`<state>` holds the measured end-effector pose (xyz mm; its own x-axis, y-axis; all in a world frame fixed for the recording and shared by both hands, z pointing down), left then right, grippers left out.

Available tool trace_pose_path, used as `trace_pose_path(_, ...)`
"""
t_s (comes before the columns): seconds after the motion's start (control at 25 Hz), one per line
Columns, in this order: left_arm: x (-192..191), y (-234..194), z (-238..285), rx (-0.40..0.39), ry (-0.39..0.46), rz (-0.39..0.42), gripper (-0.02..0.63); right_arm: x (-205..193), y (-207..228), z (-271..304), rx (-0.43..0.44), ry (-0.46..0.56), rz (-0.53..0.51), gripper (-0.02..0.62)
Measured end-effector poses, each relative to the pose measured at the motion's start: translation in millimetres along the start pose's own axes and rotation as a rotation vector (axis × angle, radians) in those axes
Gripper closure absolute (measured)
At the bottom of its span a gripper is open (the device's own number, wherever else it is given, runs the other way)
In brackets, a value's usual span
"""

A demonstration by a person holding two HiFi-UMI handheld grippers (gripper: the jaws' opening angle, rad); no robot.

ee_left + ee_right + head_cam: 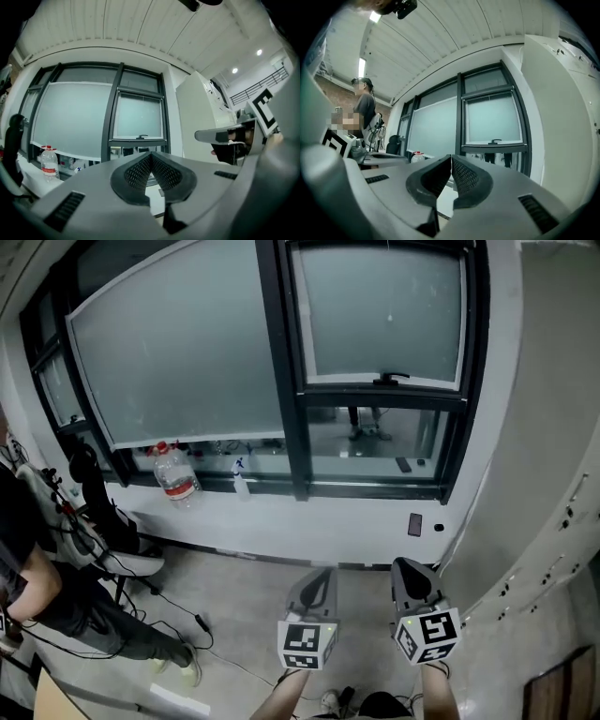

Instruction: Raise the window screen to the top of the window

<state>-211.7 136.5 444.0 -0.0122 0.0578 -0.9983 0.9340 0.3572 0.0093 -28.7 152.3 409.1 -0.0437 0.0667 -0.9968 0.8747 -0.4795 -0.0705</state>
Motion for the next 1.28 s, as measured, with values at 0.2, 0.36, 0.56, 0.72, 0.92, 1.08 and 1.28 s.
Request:
trace_pose_path(0.2,3,28,-39,0.014,0.0,-0.021,0.601,10,-12,-54,-0.028,0.043,0.031,0.584)
trace_pose_path(0.36,3,63,-76,0.047,0.004,-0.037,0.601,10,-15,-125,-0.055,0.055,0.049,0.584)
trace_pose_path(0.56,5,119,-148,0.057,0.01,-0.043,0.601,0,-30,-218,-0.066,0.052,0.07,0.584)
trace_pose_path(0.72,5,155,-208,0.066,0.003,-0.046,0.601,-6,-48,-274,-0.056,0.034,0.087,0.584)
trace_pose_path(0.92,12,175,-255,0.034,0.014,-0.014,0.601,-3,-71,-314,-0.073,0.026,0.101,0.584)
trace_pose_path(1.08,14,179,-274,0.017,0.016,-0.024,0.601,4,-88,-333,-0.087,0.02,0.07,0.588)
trace_pose_path(1.28,10,177,-299,-0.006,-0.022,-0.068,0.601,11,-116,-348,-0.106,0.012,0.075,0.589)
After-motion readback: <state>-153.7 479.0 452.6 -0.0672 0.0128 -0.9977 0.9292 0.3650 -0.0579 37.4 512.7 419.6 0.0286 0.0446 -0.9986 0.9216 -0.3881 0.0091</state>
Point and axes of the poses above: the fingertips, and each gripper's own axes: z forward along the fingers, y to its right, x out of its top, the point moved 7 cm from there along -z, backward along the fingers, and after that the axes turned 7 degrees about x, right-handed, at the moved point
